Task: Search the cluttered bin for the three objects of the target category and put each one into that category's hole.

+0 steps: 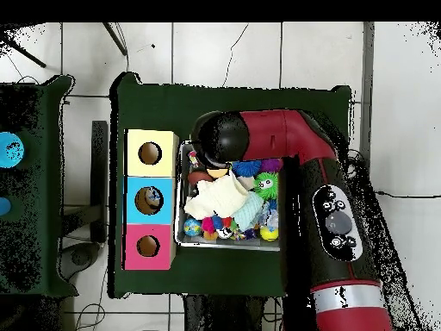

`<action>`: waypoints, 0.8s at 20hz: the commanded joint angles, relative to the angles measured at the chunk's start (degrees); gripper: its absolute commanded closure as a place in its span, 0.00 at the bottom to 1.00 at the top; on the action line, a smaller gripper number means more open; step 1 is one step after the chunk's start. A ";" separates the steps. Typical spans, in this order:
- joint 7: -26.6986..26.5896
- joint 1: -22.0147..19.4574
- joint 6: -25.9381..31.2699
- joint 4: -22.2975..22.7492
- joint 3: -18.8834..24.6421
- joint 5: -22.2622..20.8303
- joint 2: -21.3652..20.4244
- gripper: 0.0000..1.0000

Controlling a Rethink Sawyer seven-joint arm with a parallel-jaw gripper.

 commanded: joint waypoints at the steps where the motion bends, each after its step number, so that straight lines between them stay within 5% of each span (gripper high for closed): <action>1: -8.13 -4.25 8.00 -2.13 -0.27 0.13 2.75 0.00; 10: -9.08 -5.63 11.05 -2.85 0.83 0.29 3.02 0.00; 16: -5.93 -5.08 9.99 1.37 0.20 0.50 0.21 0.00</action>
